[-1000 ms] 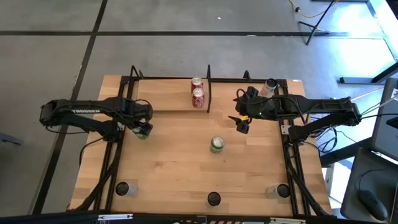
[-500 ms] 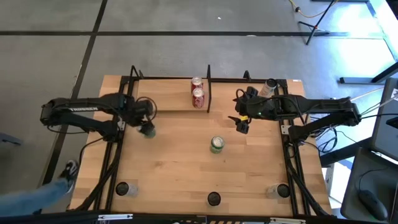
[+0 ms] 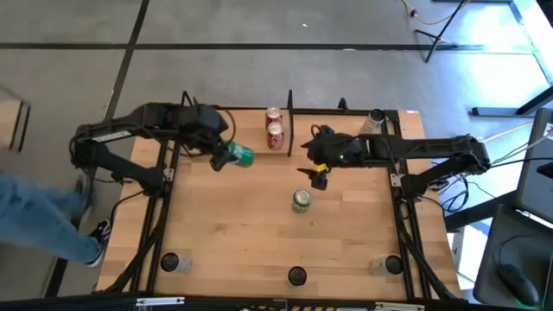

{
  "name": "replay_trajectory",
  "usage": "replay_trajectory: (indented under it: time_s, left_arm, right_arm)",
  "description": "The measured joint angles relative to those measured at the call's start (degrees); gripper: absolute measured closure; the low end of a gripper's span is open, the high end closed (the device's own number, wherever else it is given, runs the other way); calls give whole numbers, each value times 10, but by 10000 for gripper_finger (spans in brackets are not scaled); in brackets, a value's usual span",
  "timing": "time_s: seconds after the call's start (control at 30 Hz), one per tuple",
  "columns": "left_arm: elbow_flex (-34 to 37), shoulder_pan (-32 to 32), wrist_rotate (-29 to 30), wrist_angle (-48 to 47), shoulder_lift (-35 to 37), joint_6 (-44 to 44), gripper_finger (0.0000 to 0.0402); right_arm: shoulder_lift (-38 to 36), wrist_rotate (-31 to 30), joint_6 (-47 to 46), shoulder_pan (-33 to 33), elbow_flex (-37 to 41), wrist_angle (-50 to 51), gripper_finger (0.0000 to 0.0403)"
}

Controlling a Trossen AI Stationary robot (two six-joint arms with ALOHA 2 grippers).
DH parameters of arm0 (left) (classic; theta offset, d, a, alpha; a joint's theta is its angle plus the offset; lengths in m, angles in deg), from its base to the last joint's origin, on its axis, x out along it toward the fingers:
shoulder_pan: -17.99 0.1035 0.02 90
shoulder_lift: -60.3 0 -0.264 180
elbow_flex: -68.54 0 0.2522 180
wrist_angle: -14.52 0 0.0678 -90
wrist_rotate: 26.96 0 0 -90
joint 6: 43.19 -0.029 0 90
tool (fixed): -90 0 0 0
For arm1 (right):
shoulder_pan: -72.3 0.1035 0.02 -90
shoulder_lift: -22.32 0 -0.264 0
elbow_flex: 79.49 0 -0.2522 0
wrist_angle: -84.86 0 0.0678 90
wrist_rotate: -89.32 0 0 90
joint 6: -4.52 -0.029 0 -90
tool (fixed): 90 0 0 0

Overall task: Place canned beverage on shelf
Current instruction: Put the left green soda can on the shelf

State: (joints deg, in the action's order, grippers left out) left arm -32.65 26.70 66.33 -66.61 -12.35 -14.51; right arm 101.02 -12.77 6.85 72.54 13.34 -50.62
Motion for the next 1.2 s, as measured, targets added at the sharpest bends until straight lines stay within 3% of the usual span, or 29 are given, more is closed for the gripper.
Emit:
replay_trajectory:
  time_s: [0.13, 0.33, 0.53, 0.83, 1.2]
  left_arm:
    - [-55, 0, -18, 5, -53, -61, 136]
    - [-93, 0, -46, 51, -105, -116, 136]
    - [-98, 0, -50, 90, -114, -128, 136]
    - [-98, 0, -20, 101, -112, -129, 136]
    - [-98, 9, 4, 119, -116, -128, 134]
  right_arm:
    - [1, 49, 1, -39, 0, -86, 135]
    - [11, 205, -37, -95, -2, -172, 281]
    - [40, 237, -35, -96, -1, -164, 392]
    - [64, 236, -35, -97, -1, -172, 374]
    - [89, 243, -36, -96, -1, -184, 395]
